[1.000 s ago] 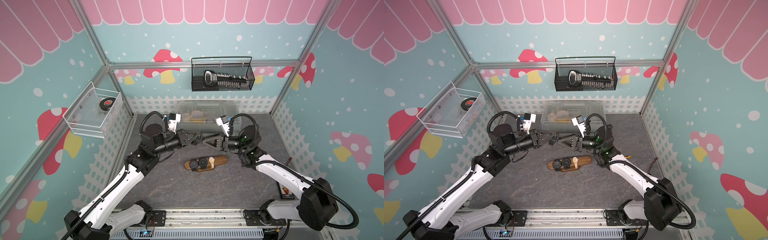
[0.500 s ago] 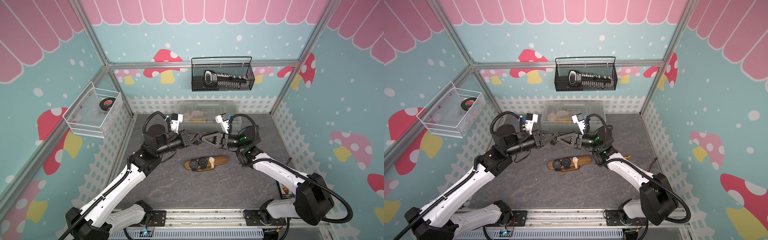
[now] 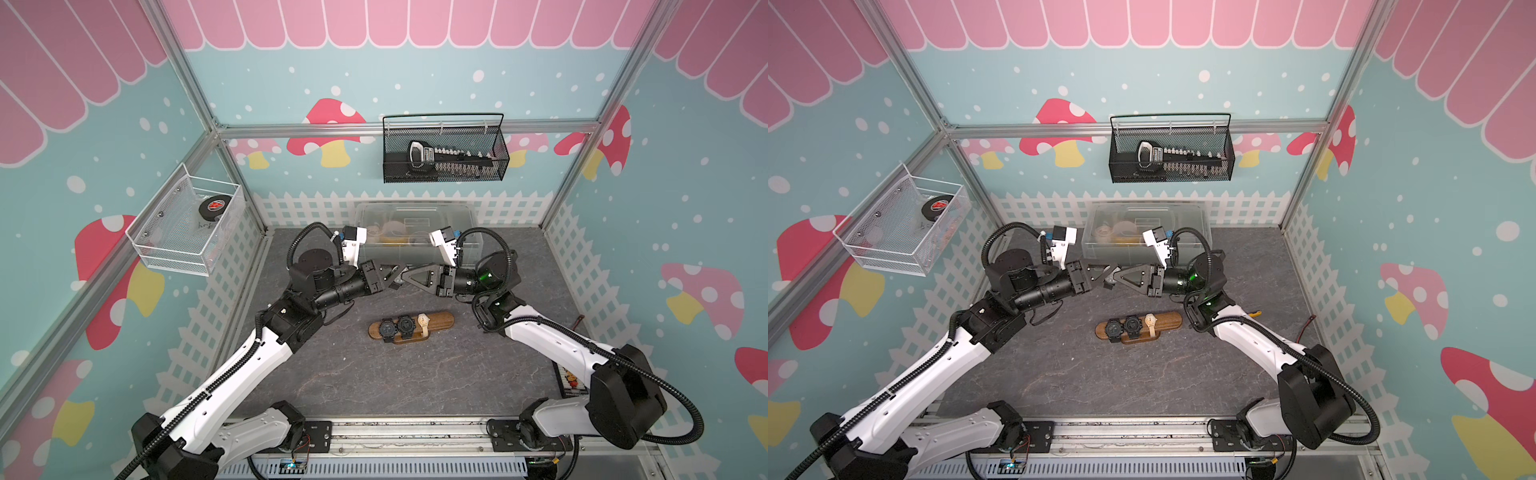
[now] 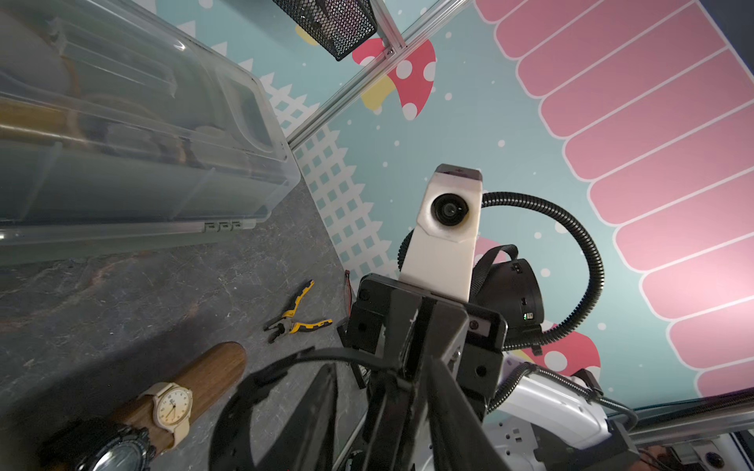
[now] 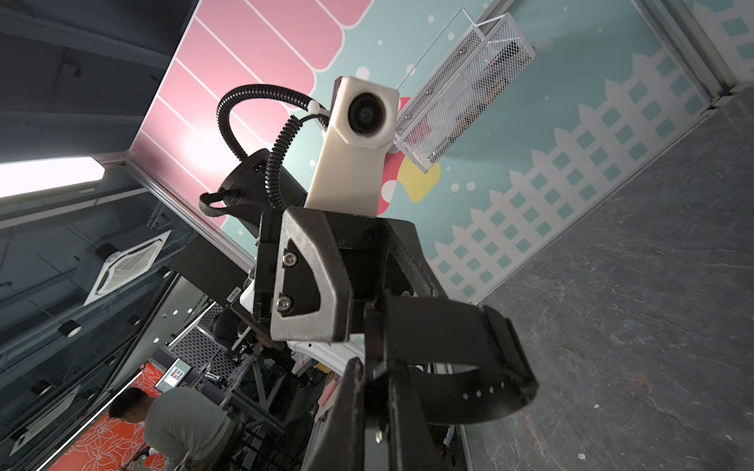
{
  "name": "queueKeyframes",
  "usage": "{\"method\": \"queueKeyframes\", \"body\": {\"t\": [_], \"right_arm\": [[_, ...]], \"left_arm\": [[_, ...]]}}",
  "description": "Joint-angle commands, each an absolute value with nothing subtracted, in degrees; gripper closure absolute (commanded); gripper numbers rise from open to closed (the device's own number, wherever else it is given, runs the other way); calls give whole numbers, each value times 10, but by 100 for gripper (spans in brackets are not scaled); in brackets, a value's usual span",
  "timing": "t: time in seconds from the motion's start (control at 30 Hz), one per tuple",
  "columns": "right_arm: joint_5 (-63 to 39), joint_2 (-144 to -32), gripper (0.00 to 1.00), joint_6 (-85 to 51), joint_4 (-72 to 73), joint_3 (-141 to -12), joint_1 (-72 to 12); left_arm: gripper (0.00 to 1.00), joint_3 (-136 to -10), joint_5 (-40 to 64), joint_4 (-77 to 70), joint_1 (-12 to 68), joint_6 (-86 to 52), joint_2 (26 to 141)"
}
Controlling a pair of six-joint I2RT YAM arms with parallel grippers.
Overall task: Place watch on stand
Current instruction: Pick up the watch at the center of the board.
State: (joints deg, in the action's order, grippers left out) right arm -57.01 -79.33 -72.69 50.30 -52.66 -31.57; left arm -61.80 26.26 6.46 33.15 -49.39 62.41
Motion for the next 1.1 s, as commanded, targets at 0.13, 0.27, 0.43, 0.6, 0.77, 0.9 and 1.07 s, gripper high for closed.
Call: {"method": "queueKeyframes", "body": {"t": [0.13,0.27,0.43,0.6,0.77,0.9,1.07], "right_arm": [[-608,-773,100,-693,413,-512,-256],[-611,-738,100,-552,189,-521,-224],[-580,-706,100,-389,-49,-548,-198],[-558,-717,100,-322,-176,-540,-147],[-580,-764,100,-320,-184,-497,-92],[-569,-762,100,-313,-177,-482,-77],[-555,-759,100,-298,-193,-481,-67]], "left_arm": [[52,-624,191,159,326,-453,580],[51,-622,156,199,320,-434,557],[51,-615,141,232,315,-419,545],[51,-602,139,258,308,-418,542],[51,-592,147,261,303,-425,544],[51,-591,149,268,301,-420,548],[51,-584,158,269,295,-420,559]]}}
